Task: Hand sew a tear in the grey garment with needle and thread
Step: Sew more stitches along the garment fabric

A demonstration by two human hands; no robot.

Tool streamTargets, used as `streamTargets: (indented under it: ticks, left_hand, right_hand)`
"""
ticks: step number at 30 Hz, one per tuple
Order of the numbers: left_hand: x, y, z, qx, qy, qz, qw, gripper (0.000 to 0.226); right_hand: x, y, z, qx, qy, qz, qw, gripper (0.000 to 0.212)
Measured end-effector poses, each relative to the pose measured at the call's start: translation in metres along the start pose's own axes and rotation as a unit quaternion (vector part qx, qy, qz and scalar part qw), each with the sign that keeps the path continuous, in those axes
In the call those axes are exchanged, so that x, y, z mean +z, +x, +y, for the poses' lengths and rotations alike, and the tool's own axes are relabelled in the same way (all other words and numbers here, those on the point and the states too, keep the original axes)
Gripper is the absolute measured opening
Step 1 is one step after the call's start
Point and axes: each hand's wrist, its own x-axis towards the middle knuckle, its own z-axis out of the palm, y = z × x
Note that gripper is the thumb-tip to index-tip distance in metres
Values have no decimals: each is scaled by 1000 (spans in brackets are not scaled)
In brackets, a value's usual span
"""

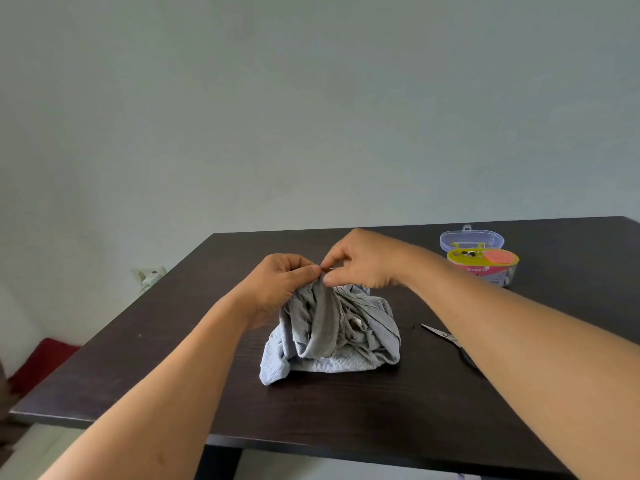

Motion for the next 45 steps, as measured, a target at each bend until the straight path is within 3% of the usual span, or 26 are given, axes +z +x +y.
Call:
streamTargets:
  ticks: [5,13,15,20,26,31,37,40,43,45]
  left_hand:
    - [-3,-2,-2,-7,-8,-6,1000,13]
    - [-7,-2,-1,4,-6,-1,1000,12]
    - [-7,-2,-1,5,-11,-6,1000,12]
    - [-7,-3,-2,1,-15,-14,1000,11]
    - [-8,-4,2,1,-21,-23,1000,12]
    - [-7,-4,1,-7,-3,-33,999,14]
    - [-12,-2,-2,-1,-10,-6,1000,11]
    - [-13,-4,-5,-16,-16,-26,999,20]
    - [-13,-4,-4,-19,-24,-37,999,21]
    - [-12,-2,-2,-15,-12,-36,999,13]
  right_hand:
    - [1,9,-2,-1,-7,19,1000,6]
    - [-20,12,0,19,-23,4,1000,16]
    - [-23,16,1,24,-2,45,999,17]
    - [-32,25,12,56,39,235,970,15]
    - [-31,26,29,95,-28,285,953,16]
    - [-26,26,27,80,-80,377,919,17]
    - [-22,25,23,13,-139,338,931,17]
    - [-24,24,29,-12,-239,358,903,14]
    - [-21,25,37,6,-268,359,894,13]
    - [-16,26,39,44,-228,331,914,16]
